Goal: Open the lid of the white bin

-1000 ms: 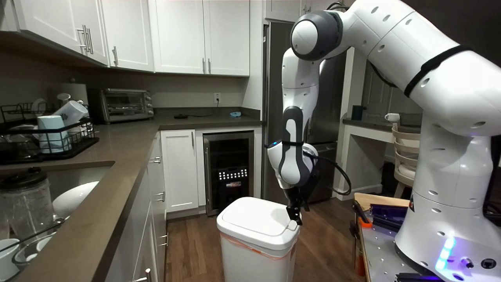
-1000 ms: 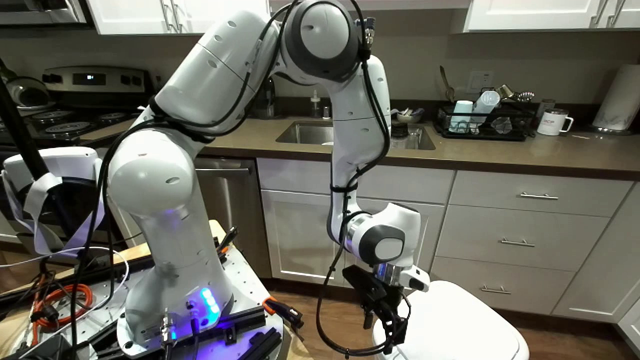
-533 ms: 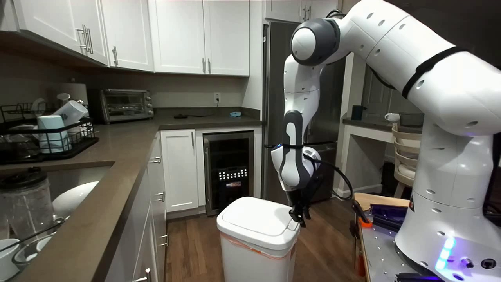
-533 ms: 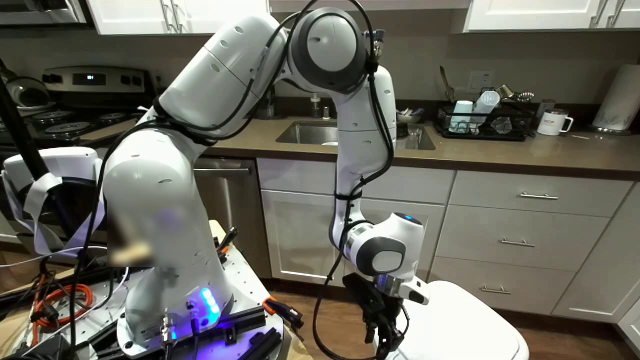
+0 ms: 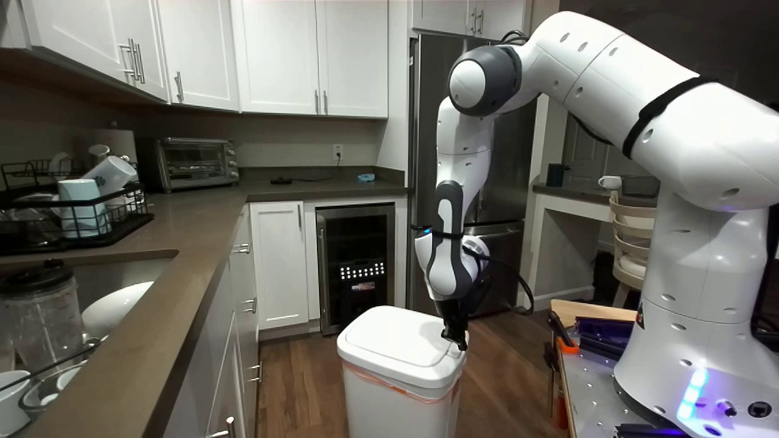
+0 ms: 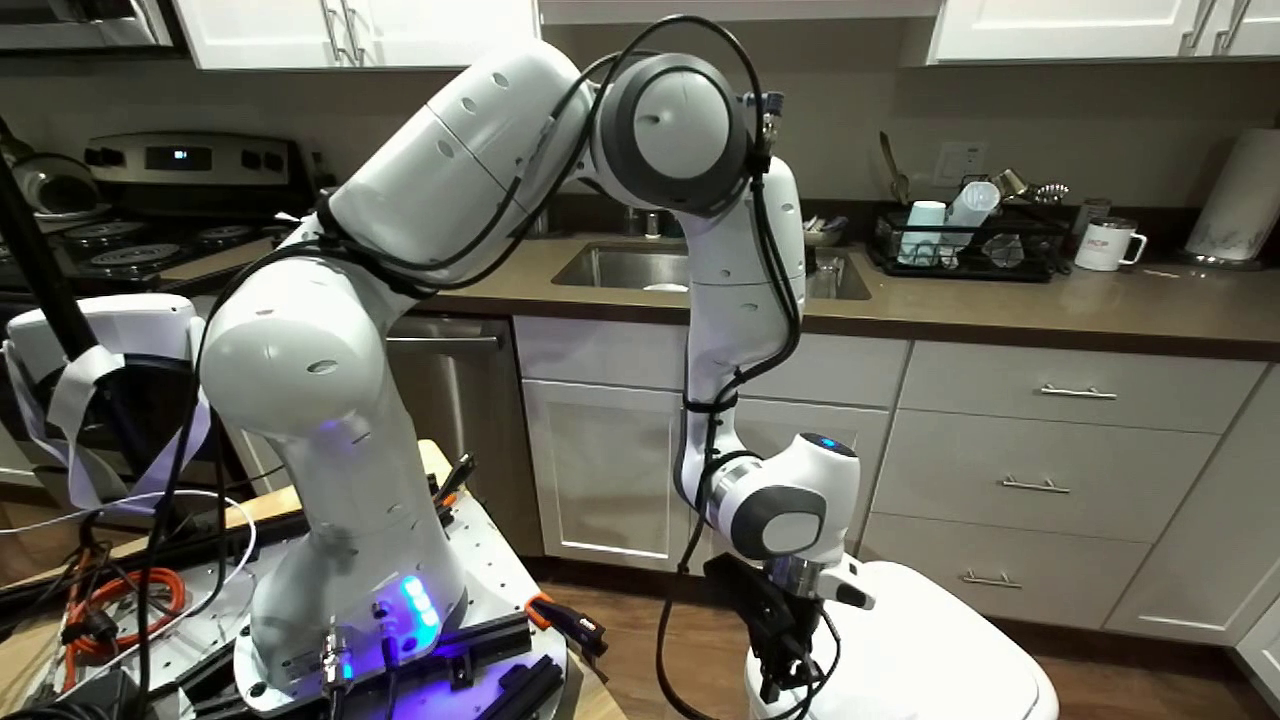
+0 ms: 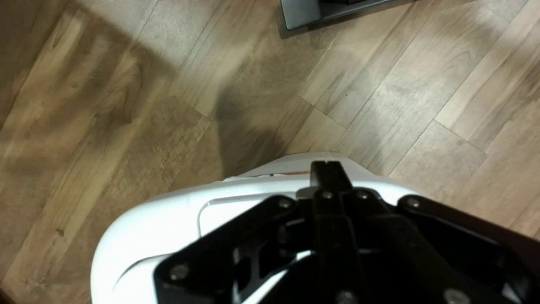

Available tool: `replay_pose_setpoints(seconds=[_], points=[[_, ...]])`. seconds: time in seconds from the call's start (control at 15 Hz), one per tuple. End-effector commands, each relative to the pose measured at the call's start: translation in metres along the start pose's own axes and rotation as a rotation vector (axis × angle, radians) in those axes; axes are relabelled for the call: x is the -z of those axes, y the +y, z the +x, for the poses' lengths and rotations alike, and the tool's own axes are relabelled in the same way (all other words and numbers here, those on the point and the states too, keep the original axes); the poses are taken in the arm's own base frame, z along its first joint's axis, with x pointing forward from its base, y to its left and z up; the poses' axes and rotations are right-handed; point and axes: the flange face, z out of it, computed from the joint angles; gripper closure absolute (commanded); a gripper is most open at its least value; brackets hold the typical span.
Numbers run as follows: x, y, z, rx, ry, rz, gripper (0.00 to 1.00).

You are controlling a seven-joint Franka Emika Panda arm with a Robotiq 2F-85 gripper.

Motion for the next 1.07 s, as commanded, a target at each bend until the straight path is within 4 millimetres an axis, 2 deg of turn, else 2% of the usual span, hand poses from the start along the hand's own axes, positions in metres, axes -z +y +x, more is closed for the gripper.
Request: replay_pose_setpoints(seconds=[0.0, 0.2, 0.27, 0.33, 0.6, 0.87, 1.0], points=[[-0.008, 0.0, 0.016, 0.058, 0.051, -0.012, 0.93], [-0.014, -0.002, 0.026, 0.093, 0.062, -0.031, 0.88], [-0.018, 0.0, 0.028, 0.099, 0.06, -0.039, 0.93], [-0.021, 0.001, 0.029, 0.101, 0.058, -0.043, 0.9], [-0.032, 0.009, 0.031, 0.111, 0.045, -0.066, 1.0], [-0.045, 0.014, 0.031, 0.114, 0.035, -0.083, 0.98], [-0.041, 0.012, 0.032, 0.125, 0.044, -0.085, 0.98]])
